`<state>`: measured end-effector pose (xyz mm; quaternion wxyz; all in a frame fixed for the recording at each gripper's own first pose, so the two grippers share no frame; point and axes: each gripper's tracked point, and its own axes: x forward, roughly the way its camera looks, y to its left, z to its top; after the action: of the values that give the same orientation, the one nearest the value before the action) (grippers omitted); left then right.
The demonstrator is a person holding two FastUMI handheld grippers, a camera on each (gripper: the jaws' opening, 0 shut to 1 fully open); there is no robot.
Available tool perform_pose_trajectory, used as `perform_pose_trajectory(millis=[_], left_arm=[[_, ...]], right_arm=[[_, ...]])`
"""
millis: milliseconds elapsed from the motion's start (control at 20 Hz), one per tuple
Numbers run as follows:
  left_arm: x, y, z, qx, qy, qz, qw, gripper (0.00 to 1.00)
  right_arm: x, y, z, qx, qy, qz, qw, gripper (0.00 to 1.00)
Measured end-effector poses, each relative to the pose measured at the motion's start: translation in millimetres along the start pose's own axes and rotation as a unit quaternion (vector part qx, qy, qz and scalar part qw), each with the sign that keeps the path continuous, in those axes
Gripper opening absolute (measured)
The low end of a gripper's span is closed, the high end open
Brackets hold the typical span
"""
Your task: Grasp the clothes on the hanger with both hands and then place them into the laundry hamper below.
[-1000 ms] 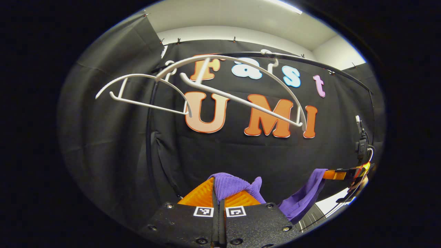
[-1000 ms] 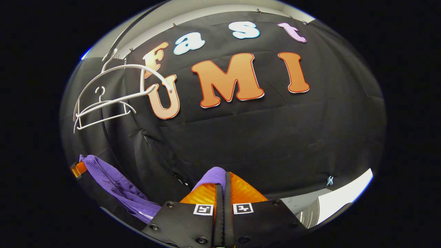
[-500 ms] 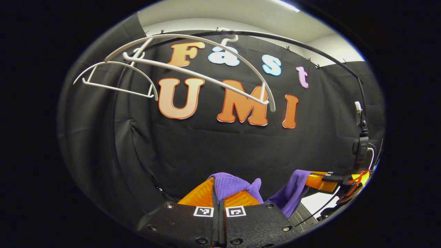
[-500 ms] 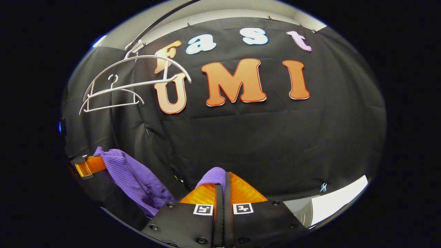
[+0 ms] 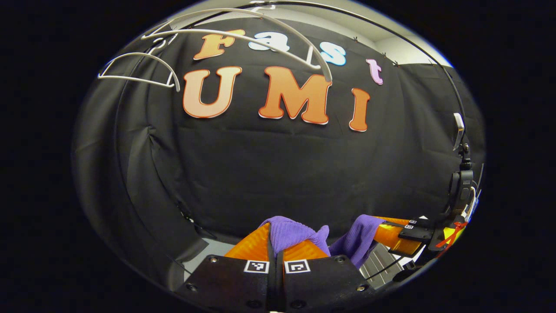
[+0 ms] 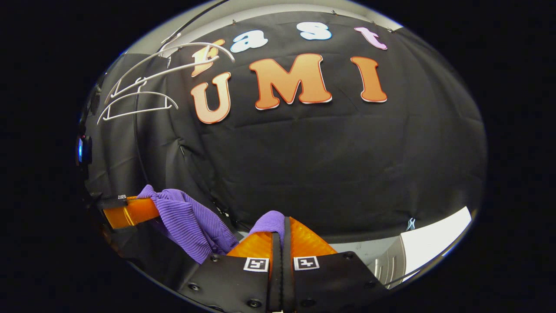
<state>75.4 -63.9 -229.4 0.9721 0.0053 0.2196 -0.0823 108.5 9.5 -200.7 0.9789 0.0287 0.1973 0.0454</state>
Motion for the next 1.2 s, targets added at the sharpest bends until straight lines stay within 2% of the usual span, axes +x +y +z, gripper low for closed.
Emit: perform_pose_trajectory(millis=[500, 750, 800, 850, 1000, 1200], left_arm=[[56, 9, -126, -0.013, 0.124, 0.007, 0.992, 0.0], [83, 18, -201, -0.009, 0.199, 0.012, 0.98, 0.0], [91, 17, -216, -0.01, 0.213, 0.014, 0.977, 0.02], [96, 17, -229, -0.011, 0.227, 0.015, 0.974, 0.0], [106, 17, -265, -0.009, 0.266, 0.016, 0.964, 0.01], [111, 23, -301, 0.006, 0.307, 0.04, 0.951, 0.01]], right_arm=[[59, -32, -105, 0.01, 0.077, -0.028, 0.997, 0.07], [88, -41, -180, 0.013, 0.142, -0.035, 0.989, 0.08], [93, -46, -194, 0.012, 0.156, -0.041, 0.987, 0.08], [99, -49, -207, 0.013, 0.168, -0.046, 0.985, 0.08], [117, -59, -242, 0.02, 0.202, -0.061, 0.977, 0.08], [119, -67, -277, 0.029, 0.239, -0.076, 0.967, 0.09]])
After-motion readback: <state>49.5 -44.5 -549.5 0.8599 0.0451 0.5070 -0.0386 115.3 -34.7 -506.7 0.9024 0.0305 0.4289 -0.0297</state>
